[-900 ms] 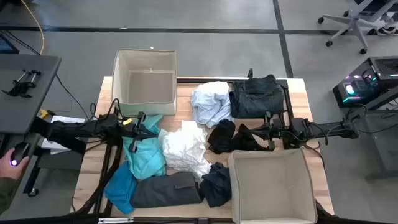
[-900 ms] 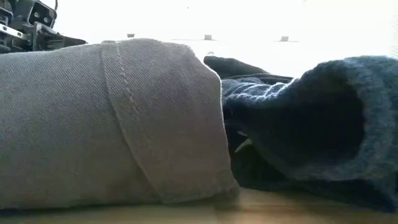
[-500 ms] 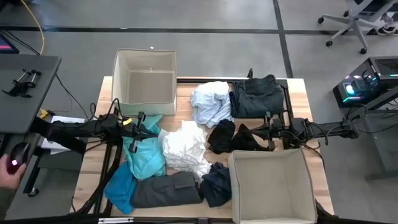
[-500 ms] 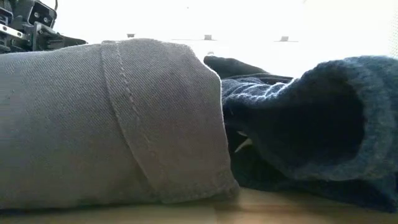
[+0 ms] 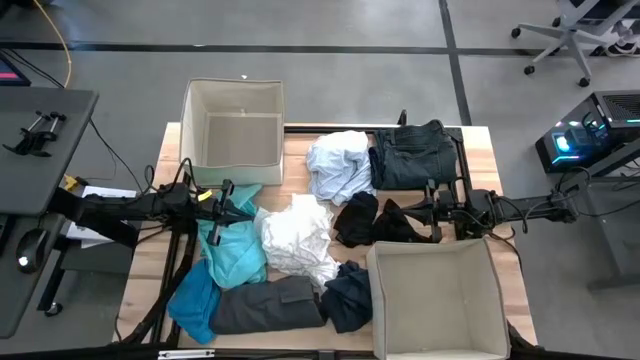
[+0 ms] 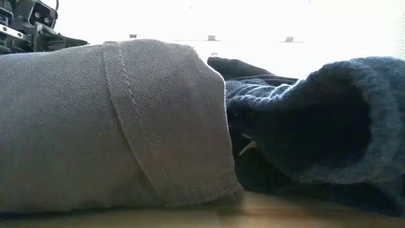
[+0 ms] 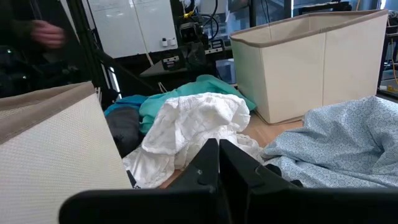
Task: Sort clothes
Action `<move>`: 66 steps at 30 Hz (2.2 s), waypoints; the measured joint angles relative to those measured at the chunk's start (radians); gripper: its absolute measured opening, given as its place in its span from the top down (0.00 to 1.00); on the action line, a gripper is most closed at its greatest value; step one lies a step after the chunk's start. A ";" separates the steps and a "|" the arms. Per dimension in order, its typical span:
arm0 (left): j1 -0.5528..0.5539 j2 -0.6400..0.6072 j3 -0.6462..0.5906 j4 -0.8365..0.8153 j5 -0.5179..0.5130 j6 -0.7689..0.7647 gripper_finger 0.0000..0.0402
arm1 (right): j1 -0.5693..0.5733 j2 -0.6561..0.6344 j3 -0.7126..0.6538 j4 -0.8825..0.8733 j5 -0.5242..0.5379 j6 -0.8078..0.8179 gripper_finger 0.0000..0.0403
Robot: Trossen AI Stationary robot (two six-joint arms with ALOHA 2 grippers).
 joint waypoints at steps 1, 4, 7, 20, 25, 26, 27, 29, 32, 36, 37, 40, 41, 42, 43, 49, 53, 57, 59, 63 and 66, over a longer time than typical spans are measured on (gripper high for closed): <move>0.000 0.000 0.000 0.000 0.000 0.000 1.00 | 0.000 0.000 0.000 0.000 0.000 0.000 1.00; 0.000 0.000 0.000 0.000 0.000 0.000 1.00 | 0.000 0.000 0.000 0.000 0.000 0.000 1.00; 0.000 0.000 0.000 0.000 0.000 0.000 1.00 | 0.000 0.000 0.000 0.000 0.000 0.000 1.00; 0.000 0.000 0.000 0.000 0.000 0.000 1.00 | -0.004 0.000 0.000 0.443 0.187 0.461 1.00; 0.000 0.000 0.000 0.000 0.000 0.000 1.00 | -0.007 0.015 0.018 0.760 0.479 0.688 1.00; 0.000 0.000 0.000 0.000 0.000 0.000 1.00 | -0.007 0.021 0.046 0.760 0.464 0.652 1.00; 0.000 0.000 0.000 0.000 0.000 0.000 1.00 | -0.007 0.034 0.082 0.753 0.435 0.619 1.00; 0.000 0.000 0.000 0.000 0.000 0.000 1.00 | -0.007 0.092 0.175 0.716 0.379 0.580 1.00; 0.000 0.000 0.000 0.000 0.000 0.000 1.00 | -0.007 0.237 0.345 0.668 0.294 0.454 1.00; 0.000 0.000 0.000 0.000 0.000 0.000 1.00 | -0.007 0.453 0.585 0.544 0.254 0.385 1.00; 0.000 0.000 0.000 0.000 0.000 0.000 1.00 | -0.007 0.508 0.645 0.483 0.276 0.381 1.00; 0.000 0.000 0.000 0.000 0.000 0.000 1.00 | -0.007 0.639 0.840 0.147 0.382 0.394 1.00; 0.000 0.000 0.000 0.000 0.000 0.000 1.00 | -0.011 0.681 0.911 -0.009 0.403 0.417 1.00; 0.000 0.000 0.000 0.000 0.000 0.000 1.00 | -0.021 0.726 0.979 -0.168 0.410 0.465 1.00; 0.000 0.000 0.000 0.000 0.000 0.000 1.00 | -0.037 0.770 1.043 -0.313 0.411 0.531 1.00; 0.000 0.000 0.000 0.000 0.000 0.000 1.00 | -0.176 1.065 1.324 -0.930 0.162 0.768 0.97; 0.000 0.000 0.000 0.000 0.000 0.000 1.00 | -0.224 1.256 1.380 -1.014 0.001 0.681 0.85; 0.000 0.000 0.000 0.000 0.000 0.000 1.00 | -0.235 1.424 1.394 -1.003 -0.006 0.537 0.70; 0.000 0.000 0.000 0.000 0.000 0.000 1.00 | -0.239 1.501 1.395 -1.009 -0.027 0.528 0.62; 0.000 0.000 0.000 0.002 0.000 -0.009 1.00 | -0.239 1.644 1.395 -1.034 -0.055 0.523 0.45; 0.000 0.000 0.000 0.015 0.000 -0.083 1.00 | -0.227 1.744 1.395 -1.041 -0.054 0.480 0.36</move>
